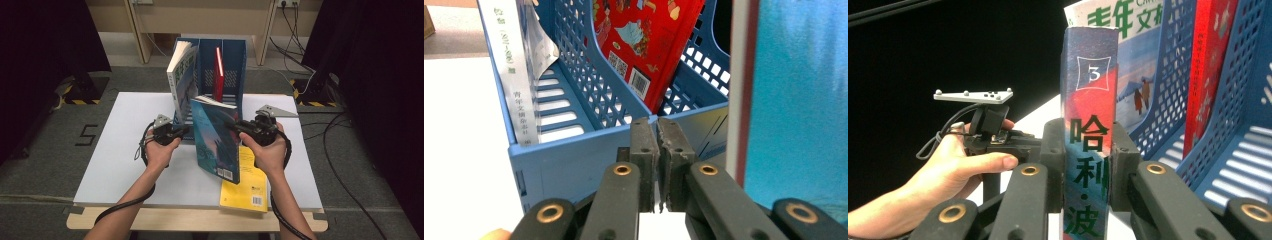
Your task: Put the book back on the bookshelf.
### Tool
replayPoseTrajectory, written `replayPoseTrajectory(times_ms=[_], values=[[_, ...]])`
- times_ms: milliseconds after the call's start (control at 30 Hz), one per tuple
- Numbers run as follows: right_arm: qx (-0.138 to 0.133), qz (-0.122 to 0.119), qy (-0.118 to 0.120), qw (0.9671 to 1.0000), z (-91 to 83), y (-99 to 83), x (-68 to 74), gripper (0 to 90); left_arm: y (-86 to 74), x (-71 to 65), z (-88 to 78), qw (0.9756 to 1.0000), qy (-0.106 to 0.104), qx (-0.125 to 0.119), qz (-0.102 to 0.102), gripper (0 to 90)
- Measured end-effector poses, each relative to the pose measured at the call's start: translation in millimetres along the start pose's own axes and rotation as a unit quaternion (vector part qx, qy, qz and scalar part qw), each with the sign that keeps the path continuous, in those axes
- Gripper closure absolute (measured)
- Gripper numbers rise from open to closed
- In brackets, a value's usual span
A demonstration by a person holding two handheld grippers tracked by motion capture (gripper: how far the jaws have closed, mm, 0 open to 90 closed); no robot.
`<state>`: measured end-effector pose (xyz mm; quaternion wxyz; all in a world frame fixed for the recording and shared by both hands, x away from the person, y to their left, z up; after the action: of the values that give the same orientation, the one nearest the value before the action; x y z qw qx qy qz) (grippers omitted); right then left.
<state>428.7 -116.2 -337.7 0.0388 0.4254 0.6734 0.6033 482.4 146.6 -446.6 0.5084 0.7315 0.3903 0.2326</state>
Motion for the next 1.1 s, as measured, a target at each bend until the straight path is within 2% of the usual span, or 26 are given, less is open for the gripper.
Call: replayPoseTrajectory(times_ms=[233, 400, 567, 800, 1100], values=[[0.001, -0.029, 0.013, 0.9995, -1.9, -6.9, 0.3, 75.3, 1.6, -1.8, 0.3, 1.0000, -0.002, -0.002, 0.002, 85.5], [0.004, -0.052, 0.008, 0.9986, -12.5, -14.8, -7.6, 75.1, 1.0, -2.4, 1.1, 1.0000, -0.004, -0.004, 0.005, 84.7], [0.003, -0.056, 0.008, 0.9984, -22.1, -19.9, -11.5, 75.0, 1.5, -5.8, 3.6, 0.9999, -0.008, -0.005, 0.006, 84.2], [0.003, -0.066, 0.012, 0.9978, -25.7, -22.6, -11.0, 75.0, 6.3, -5.4, 7.5, 0.9999, -0.005, -0.010, 0.011, 83.8], [0.005, -0.074, 0.012, 0.9972, -27.2, -24.2, -9.0, 75.0, 13.3, -13.4, 15.1, 0.9989, -0.013, -0.022, 0.040, 84.5]])
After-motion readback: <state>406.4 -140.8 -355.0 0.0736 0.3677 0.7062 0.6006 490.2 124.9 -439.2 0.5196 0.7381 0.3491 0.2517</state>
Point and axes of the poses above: each handheld gripper's, and its own axes: z roughly forward along the jaws, y roughly out of its top, x roughly to its left, the point moved 3 cm from there along z, roughly forward along the jaws, and after that the axes turned 12 degrees about z, right-handed, at the moved point
